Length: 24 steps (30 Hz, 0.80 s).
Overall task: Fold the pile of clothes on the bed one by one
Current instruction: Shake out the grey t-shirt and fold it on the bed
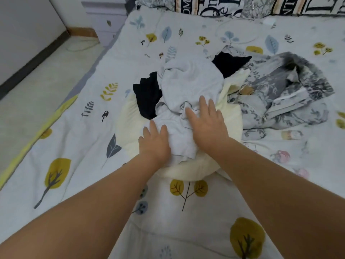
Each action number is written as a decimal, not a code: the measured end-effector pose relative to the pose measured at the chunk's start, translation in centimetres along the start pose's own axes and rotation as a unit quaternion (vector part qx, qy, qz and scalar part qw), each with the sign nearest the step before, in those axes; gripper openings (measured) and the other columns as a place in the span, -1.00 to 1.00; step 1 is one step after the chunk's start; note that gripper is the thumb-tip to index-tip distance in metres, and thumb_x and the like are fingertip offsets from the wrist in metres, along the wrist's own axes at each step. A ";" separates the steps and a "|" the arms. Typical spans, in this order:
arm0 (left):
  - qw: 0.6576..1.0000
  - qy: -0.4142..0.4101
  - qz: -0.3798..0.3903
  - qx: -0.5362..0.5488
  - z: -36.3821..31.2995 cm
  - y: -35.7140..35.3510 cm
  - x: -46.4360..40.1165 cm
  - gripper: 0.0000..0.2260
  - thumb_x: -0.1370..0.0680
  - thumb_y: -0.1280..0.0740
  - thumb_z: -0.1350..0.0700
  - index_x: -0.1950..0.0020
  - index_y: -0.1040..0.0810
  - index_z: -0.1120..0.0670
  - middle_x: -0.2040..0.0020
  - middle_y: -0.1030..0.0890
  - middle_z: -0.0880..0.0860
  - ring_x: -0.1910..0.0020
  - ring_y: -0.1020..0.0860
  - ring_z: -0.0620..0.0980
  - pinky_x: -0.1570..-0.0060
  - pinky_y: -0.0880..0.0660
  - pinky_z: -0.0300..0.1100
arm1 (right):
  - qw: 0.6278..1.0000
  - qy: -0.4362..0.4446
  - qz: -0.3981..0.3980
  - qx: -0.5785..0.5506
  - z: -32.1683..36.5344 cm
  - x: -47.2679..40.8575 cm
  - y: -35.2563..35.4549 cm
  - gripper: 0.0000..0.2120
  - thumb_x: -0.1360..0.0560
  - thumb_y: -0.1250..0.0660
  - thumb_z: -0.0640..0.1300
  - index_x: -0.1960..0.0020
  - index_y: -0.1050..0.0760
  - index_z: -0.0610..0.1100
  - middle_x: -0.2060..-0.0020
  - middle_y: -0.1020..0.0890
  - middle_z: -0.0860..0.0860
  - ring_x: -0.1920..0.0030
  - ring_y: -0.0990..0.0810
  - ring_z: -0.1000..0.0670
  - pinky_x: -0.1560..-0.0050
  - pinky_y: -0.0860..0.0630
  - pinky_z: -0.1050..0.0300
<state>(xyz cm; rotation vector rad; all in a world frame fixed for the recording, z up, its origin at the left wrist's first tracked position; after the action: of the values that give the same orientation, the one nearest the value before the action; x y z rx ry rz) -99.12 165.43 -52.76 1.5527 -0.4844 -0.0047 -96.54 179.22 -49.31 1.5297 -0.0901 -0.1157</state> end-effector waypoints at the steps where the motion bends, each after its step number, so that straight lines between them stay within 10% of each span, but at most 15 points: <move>1: 1.000 0.002 -0.006 0.000 0.2 -0.3 -0.6 -0.48 -0.54 -0.16 0.16 -0.46 -0.05 0.03 -0.51 0.13 0.23 -0.46 -0.03 0.29 -0.35 -0.19 0.11 | 1.000 0.005 -0.019 0.000 0.0 -0.7 -0.2 -0.42 -0.56 -0.07 -0.24 -0.52 0.00 0.01 -0.51 0.17 -0.18 -0.50 0.16 -0.27 -0.44 0.04 -0.18; 6: 0.999 -0.007 0.032 0.008 1.1 -2.2 -2.5 -0.40 -0.59 -0.10 0.11 -0.52 0.17 -0.11 -0.50 0.29 0.20 -0.48 0.13 0.30 -0.43 0.01 0.16 | 0.997 0.038 0.037 0.057 -0.3 -3.0 -2.7 -0.32 -0.57 -0.12 -0.16 -0.53 0.21 0.07 -0.53 0.13 -0.02 -0.50 0.17 -0.22 -0.44 0.10 -0.24; 10: 0.998 -0.028 0.049 0.017 1.8 -3.2 -2.8 -0.54 -0.55 -0.19 0.15 -0.43 -0.18 -0.03 -0.33 -0.24 0.20 -0.20 -0.35 0.22 -0.19 -0.37 0.05 | 0.997 0.035 0.013 0.061 -0.1 -2.9 -3.9 -0.50 -0.54 -0.14 -0.26 -0.46 -0.15 -0.09 -0.26 -0.42 -0.11 -0.30 -0.33 -0.18 -0.34 -0.16 -0.20; 12: 0.997 -0.040 0.028 0.063 1.7 -2.8 -2.5 -0.69 -0.51 -0.22 0.22 -0.24 -0.34 0.06 -0.13 -0.36 0.18 0.00 -0.42 0.16 -0.03 -0.45 0.00 | 0.993 0.054 -0.077 0.073 0.4 -2.6 -3.2 -0.68 -0.35 -0.35 -0.35 -0.09 -0.48 -0.20 0.15 -0.57 -0.13 0.10 -0.53 -0.16 0.01 -0.42 -0.03; 15: 0.990 -0.052 -0.014 0.131 1.9 -1.6 -1.4 -0.78 -0.46 -0.24 0.29 -0.07 -0.35 0.12 0.07 -0.37 0.12 0.15 -0.40 0.12 0.20 -0.35 -0.09 | 0.991 0.061 -0.108 0.043 0.6 -1.3 -2.1 -0.70 0.06 -0.45 -0.42 0.44 -0.43 -0.18 0.56 -0.42 -0.08 0.57 -0.41 -0.06 0.45 -0.24 0.21; 19: 0.978 -0.025 -0.069 0.196 2.6 0.9 1.1 -0.63 -0.46 -0.26 0.28 -0.24 -0.27 0.14 0.24 -0.40 0.04 0.23 -0.40 0.04 0.29 -0.26 -0.15 | 0.994 0.053 -0.090 0.004 0.5 1.8 -1.4 -0.66 0.11 -0.47 -0.40 0.46 -0.40 -0.16 0.57 -0.40 -0.07 0.60 -0.37 -0.03 0.44 -0.10 0.26; 22: 0.980 -0.003 -0.059 0.188 3.7 2.7 2.7 -0.93 -0.49 -0.22 0.21 0.18 -0.36 0.11 0.34 -0.37 0.00 0.27 -0.38 0.01 0.41 -0.19 -0.22 | 0.997 0.031 -0.063 -0.034 0.8 4.7 -0.1 -0.66 0.04 -0.52 -0.38 0.43 -0.41 -0.15 0.57 -0.39 -0.05 0.61 -0.36 -0.04 0.51 -0.10 0.26; 24: 0.977 -0.015 -0.064 0.203 4.4 4.1 4.1 -0.77 -0.49 -0.18 0.12 0.35 -0.24 0.07 0.38 -0.34 -0.01 0.32 -0.35 -0.02 0.45 -0.14 -0.27 | 0.998 0.001 -0.007 -0.058 1.3 6.5 1.5 -0.73 -0.16 -0.47 -0.33 0.26 -0.43 -0.13 0.46 -0.38 0.00 0.48 -0.40 -0.03 0.48 -0.20 0.18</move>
<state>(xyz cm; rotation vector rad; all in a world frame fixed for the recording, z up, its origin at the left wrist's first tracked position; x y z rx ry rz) -97.96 160.14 -47.87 1.9861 -0.4256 -0.0295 -90.21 177.17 -47.87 1.4140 -0.0691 -0.1284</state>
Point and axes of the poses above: each hand's wrist, its own x-axis away from the middle knuckle, its own y-axis out of the back of the hand, z = x × y, the point moved 4 cm from there along -x, towards the middle knuckle
